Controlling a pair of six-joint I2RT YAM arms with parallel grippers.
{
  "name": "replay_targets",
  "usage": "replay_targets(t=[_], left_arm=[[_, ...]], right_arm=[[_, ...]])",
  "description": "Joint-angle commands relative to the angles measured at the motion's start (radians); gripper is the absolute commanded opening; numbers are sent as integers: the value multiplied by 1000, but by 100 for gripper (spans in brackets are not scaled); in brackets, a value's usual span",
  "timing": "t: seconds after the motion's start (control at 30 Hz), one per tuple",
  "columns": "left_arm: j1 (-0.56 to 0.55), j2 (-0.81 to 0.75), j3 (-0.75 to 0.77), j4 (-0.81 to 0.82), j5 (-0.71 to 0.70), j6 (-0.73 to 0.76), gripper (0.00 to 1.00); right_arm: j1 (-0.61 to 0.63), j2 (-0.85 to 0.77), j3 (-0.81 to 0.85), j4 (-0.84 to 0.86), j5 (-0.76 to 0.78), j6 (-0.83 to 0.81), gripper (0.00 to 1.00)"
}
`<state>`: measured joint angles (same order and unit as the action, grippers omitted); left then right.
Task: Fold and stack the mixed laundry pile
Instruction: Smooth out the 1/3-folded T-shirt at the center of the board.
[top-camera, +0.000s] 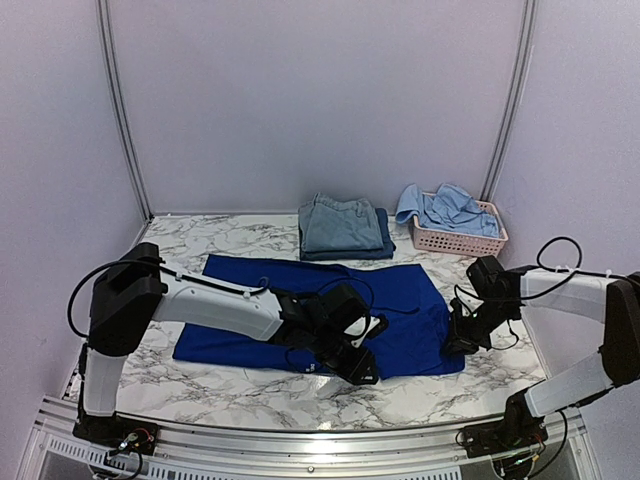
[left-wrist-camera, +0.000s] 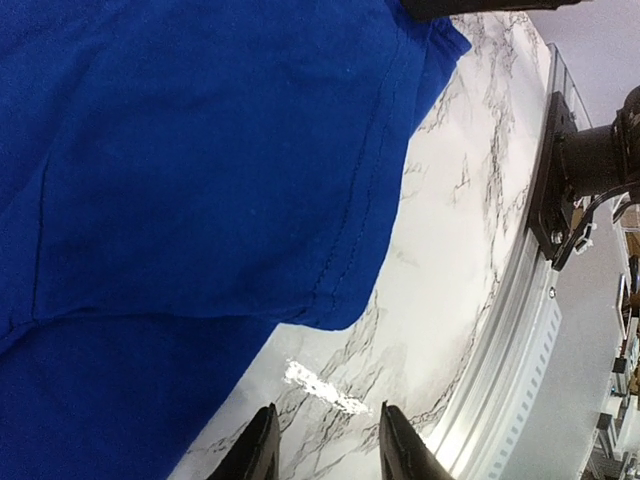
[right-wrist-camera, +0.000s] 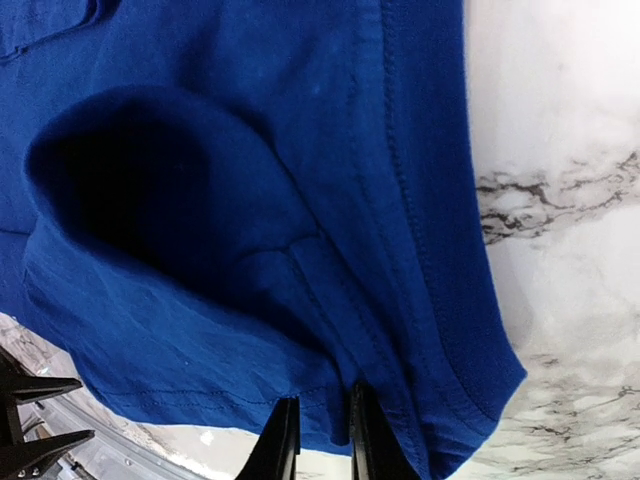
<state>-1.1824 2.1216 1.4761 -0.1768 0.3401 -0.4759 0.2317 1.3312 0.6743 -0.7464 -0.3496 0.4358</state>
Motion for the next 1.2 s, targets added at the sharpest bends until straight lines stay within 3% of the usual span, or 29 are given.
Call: replay_targets(t=[0.0,0.13,0.53,0.73,0.87,0.97,1.1,1.17], left_arm=[[-10,27,27,15,13,28,36],[-11,32,30,21,13,32,36],[-29,82,78,29,-12,61,36],[-33,122,109,26,-67,41,50],[-33,149,140,-1,-127,20,51],[-33,167,167,-29,-165,4,44],[-32,154,167,-30,-168,-3,22],[-31,133,159,-32,-166,-1,16]], right_arm=[[4,4,45,-12,19,-12,14],[4,12,39,-4,15,-14,0],[4,1,55,-26,8,-10,0],[5,-4,57,-30,3,-5,0],[5,-3,60,-30,-7,-2,0],[4,-4,67,-33,-15,0,0],[5,-12,90,-46,-23,4,0],[4,-17,105,-55,-27,7,0]])
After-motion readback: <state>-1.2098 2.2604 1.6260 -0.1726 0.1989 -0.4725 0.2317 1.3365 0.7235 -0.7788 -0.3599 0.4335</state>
